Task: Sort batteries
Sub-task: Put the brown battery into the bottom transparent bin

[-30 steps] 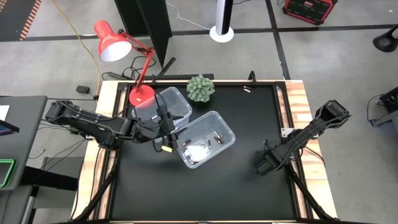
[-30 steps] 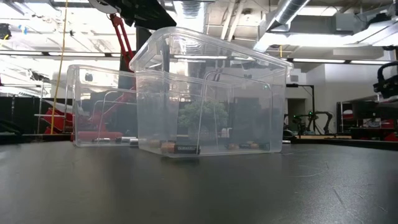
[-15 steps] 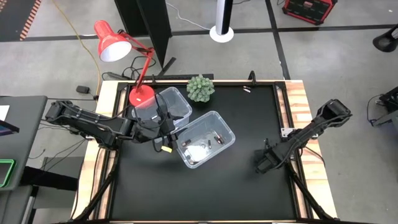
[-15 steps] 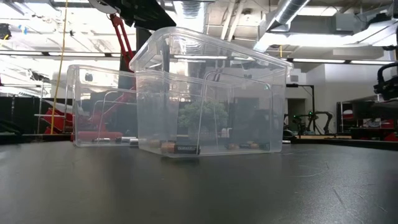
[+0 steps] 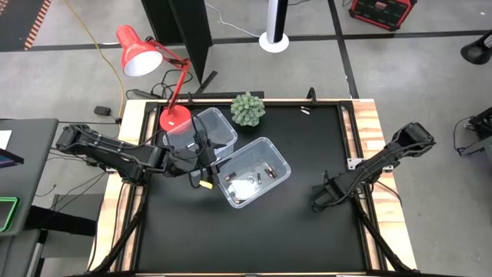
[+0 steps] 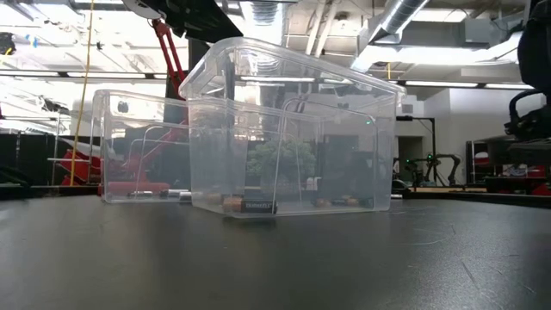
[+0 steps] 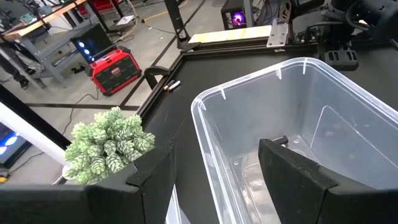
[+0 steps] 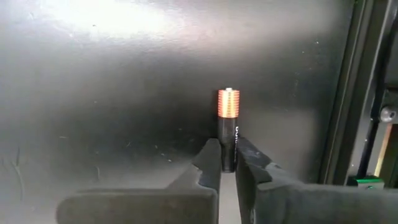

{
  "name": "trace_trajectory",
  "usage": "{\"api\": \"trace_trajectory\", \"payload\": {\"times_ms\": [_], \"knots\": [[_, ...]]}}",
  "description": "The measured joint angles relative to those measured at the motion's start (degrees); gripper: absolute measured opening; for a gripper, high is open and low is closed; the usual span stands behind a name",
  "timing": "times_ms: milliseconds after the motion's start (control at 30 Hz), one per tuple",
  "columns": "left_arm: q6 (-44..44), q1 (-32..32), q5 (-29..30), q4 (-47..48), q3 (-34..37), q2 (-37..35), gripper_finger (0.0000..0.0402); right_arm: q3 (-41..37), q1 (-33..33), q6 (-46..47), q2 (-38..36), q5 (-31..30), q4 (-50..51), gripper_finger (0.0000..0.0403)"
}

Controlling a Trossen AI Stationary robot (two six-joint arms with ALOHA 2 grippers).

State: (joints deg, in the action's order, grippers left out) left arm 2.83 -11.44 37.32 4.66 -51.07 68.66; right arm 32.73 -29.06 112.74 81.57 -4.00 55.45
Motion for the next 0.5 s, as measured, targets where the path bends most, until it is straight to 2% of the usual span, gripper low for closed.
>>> {"api": "trace_trajectory", "payload": {"times_ms": [500], "knots": [[-0.02,0.01,-0.02,-0.02,0.02,0.01,0.0219,3.83,-0.09,-4.57,0.43,-2.17,4.33,0.0025]]}}
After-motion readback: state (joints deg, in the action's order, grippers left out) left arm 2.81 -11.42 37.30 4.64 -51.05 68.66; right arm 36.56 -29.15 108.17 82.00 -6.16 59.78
